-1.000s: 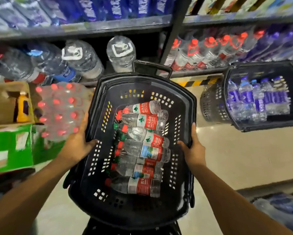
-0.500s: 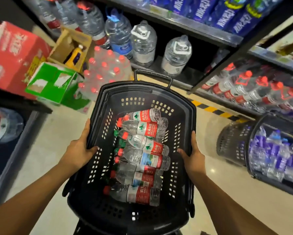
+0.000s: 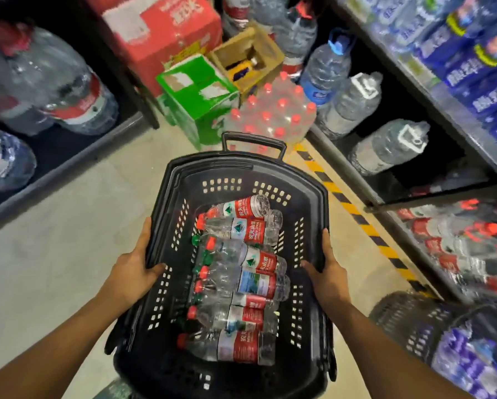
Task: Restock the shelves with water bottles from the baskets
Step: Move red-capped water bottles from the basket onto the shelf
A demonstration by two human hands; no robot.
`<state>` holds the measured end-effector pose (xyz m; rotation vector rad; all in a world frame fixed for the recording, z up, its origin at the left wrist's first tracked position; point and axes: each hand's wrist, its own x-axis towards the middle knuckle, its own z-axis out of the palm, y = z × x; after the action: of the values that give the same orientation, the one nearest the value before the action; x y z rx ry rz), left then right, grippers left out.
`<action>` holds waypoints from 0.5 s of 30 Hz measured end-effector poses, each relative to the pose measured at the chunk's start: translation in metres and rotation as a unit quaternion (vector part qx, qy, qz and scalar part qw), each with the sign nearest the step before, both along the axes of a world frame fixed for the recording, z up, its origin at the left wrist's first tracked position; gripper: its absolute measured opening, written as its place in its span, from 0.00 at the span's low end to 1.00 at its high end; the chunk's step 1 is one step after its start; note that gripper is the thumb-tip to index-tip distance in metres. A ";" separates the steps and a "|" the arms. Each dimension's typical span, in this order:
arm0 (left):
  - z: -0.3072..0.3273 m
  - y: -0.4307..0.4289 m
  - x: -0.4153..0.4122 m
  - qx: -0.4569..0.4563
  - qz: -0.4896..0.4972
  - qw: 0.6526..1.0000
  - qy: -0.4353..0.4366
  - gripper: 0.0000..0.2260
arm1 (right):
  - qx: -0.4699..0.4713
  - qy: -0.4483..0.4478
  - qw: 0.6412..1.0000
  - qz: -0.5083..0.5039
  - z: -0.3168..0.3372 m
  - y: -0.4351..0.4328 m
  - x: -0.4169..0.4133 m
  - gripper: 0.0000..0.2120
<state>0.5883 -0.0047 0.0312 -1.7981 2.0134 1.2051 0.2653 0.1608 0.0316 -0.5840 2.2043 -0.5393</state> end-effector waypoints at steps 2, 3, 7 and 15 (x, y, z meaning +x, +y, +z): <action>-0.003 0.002 0.030 0.003 0.033 0.999 -0.003 0.45 | 0.004 0.012 0.999 0.050 -0.004 -0.020 0.020 0.40; -0.005 0.003 0.045 0.004 0.050 0.999 -0.003 0.45 | 0.005 0.022 0.997 0.079 -0.007 -0.031 0.030 0.40; -0.012 0.009 0.107 0.012 0.114 0.993 -0.008 0.46 | 0.005 0.023 0.989 0.146 -0.016 -0.068 0.077 0.40; -0.019 0.002 0.215 0.011 0.191 0.981 0.020 0.44 | -0.007 0.017 0.978 0.209 -0.013 -0.133 0.176 0.40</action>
<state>0.8030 -0.0026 0.0125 -2.2366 1.7118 1.3629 0.4409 0.0277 0.0182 -1.0380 2.0272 -0.3226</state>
